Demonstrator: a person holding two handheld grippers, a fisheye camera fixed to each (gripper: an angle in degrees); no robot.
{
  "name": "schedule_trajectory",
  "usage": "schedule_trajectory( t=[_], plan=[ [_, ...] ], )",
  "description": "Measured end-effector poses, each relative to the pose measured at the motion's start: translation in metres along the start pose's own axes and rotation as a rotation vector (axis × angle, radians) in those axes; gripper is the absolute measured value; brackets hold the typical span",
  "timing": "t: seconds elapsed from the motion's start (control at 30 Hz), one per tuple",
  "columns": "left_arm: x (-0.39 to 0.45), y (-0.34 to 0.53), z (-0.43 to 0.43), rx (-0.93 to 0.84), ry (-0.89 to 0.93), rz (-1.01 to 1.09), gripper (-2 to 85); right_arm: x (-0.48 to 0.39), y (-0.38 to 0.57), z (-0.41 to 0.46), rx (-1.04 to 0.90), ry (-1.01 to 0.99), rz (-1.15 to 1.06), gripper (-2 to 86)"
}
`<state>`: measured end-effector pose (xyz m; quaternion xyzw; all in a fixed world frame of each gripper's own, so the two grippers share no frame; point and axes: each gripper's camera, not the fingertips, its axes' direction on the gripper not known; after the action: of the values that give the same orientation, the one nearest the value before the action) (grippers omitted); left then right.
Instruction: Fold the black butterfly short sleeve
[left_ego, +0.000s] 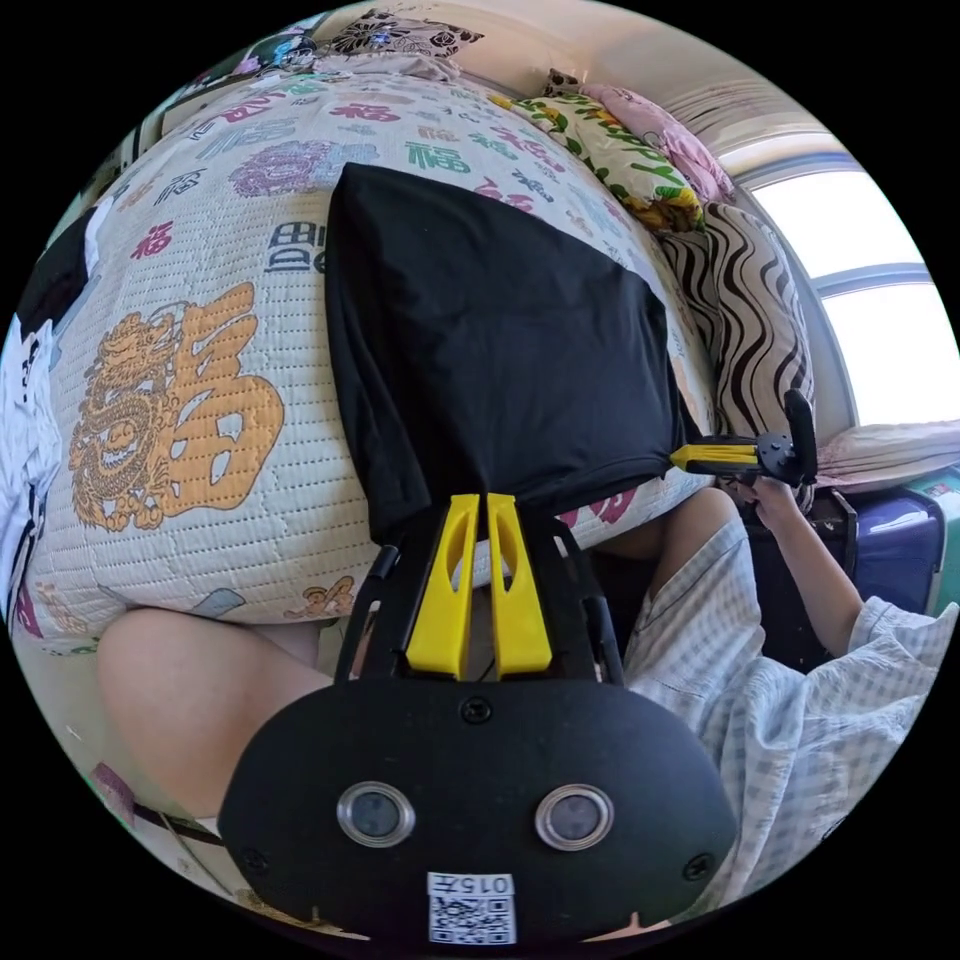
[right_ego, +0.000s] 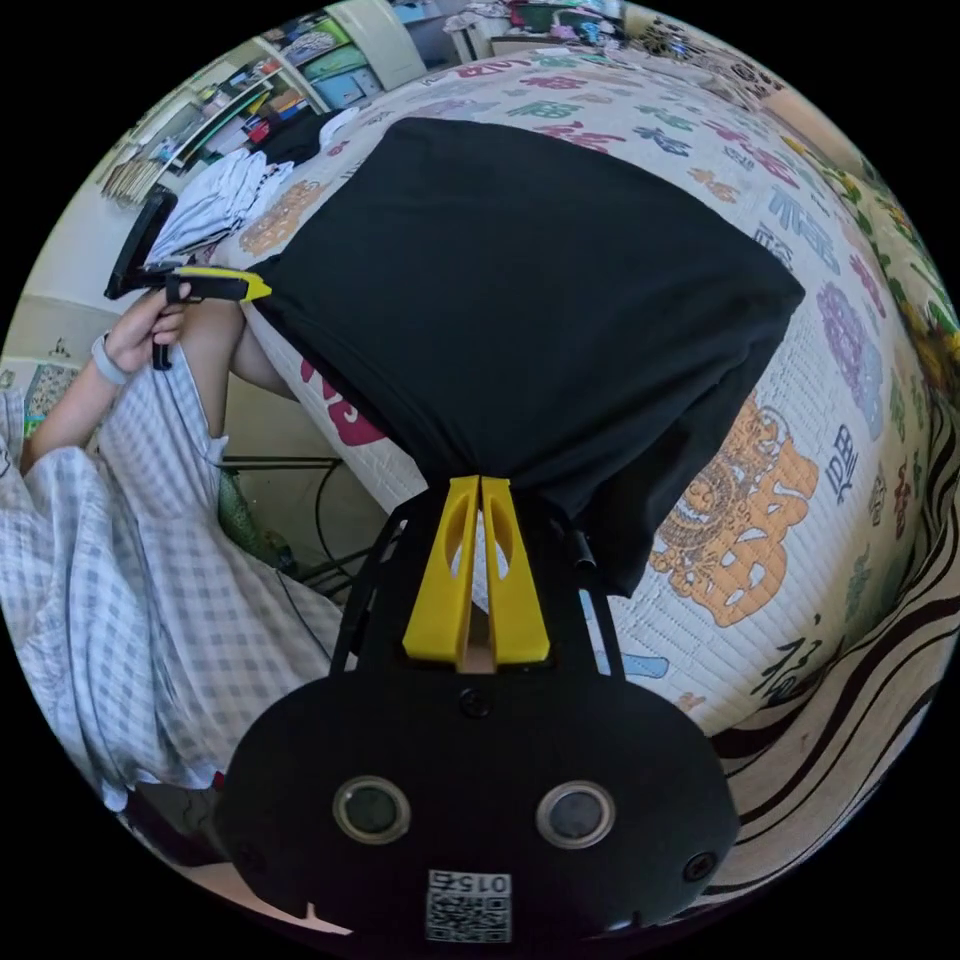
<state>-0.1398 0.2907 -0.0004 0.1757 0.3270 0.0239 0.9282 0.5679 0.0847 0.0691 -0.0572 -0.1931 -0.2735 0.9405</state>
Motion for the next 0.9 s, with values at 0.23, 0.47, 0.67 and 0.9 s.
schedule_trajectory(
  t=[0.23,0.47,0.67,0.9],
  plan=[
    [0.017,0.014,0.016,-0.008,-0.008,-0.021,3.1,0.001,0.019,0.003,-0.009,-0.025,0.083,0.9],
    [0.031,0.029,0.007,0.112,-0.095,-0.063,6.9,0.014,0.053,-0.013,0.063,0.215,0.279,4.3],
    [0.036,0.03,0.018,0.169,-0.15,-0.124,7.5,0.055,0.089,-0.006,0.108,0.076,0.511,5.9],
    [0.03,0.031,0.046,0.148,-0.051,-0.205,0.2,0.061,0.12,0.006,0.141,-0.037,0.491,1.3]
  ],
)
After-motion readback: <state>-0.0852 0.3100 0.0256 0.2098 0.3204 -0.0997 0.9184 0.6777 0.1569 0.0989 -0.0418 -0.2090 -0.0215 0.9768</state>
